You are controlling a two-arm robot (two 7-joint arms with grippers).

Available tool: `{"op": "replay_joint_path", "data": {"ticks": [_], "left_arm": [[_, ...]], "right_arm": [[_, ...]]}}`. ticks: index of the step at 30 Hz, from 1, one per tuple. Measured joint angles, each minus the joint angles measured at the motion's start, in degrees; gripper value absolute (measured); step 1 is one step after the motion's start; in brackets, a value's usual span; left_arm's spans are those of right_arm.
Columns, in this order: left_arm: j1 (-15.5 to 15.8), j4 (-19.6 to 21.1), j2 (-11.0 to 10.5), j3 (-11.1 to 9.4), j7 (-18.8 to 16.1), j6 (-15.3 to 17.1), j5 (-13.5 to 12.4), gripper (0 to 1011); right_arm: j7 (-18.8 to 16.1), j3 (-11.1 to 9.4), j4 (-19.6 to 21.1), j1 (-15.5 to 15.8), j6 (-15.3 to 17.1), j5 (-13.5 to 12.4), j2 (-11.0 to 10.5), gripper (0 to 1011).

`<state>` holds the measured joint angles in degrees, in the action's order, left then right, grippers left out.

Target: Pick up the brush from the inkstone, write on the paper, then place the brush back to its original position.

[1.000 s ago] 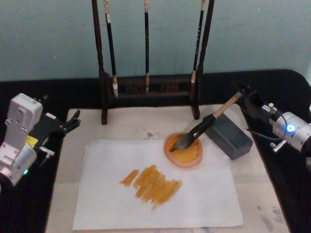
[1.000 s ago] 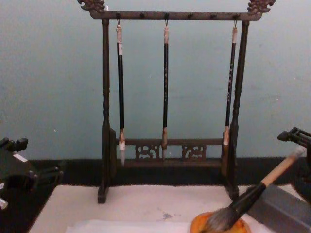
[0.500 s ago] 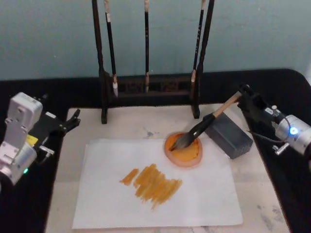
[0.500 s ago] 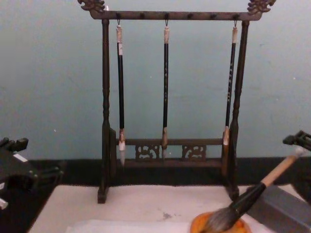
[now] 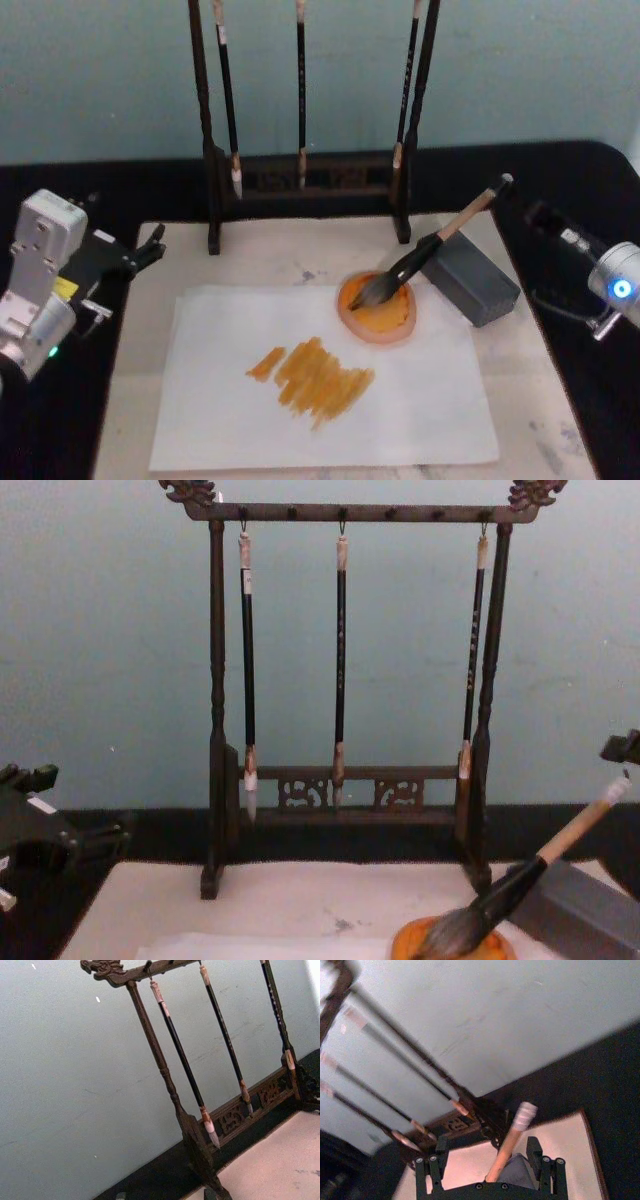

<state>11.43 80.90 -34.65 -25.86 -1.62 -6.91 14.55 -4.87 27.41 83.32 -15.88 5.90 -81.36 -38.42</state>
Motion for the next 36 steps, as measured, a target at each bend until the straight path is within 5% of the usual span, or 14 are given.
{"op": "replay_joint_path", "data": {"ticks": [1, 4, 7, 14, 26, 36], "left_arm": [[0.0, 0.0, 0.0, 0.0, 0.0, 0.0, 0.0, 1009], [0.0, 0.0, 0.0, 0.0, 0.0, 0.0, 0.0, 1010], [0.0, 0.0, 0.0, 0.0, 0.0, 0.0, 0.0, 1010], [0.0, 0.0, 0.0, 0.0, 0.0, 0.0, 0.0, 1010], [0.0, 0.0, 0.0, 0.0, 0.0, 0.0, 0.0, 1010], [0.0, 0.0, 0.0, 0.0, 0.0, 0.0, 0.0, 1010]], "right_arm": [[1.3, 1.0, 1.8, 0.2, -1.6, 4.3, -0.6, 1000], [3.6, 2.9, 4.2, 0.2, -3.8, 11.1, -1.4, 1000], [6.4, 5.9, 6.2, 0.0, -5.9, 20.6, -2.0, 1000], [9.7, 9.9, 6.8, -0.3, -7.8, 33.1, -2.3, 1000], [13.6, 12.2, 6.4, 1.2, -9.3, 43.8, -2.0, 1000], [13.9, 12.6, 5.3, 1.7, -9.7, 47.6, -1.4, 1000]]}}
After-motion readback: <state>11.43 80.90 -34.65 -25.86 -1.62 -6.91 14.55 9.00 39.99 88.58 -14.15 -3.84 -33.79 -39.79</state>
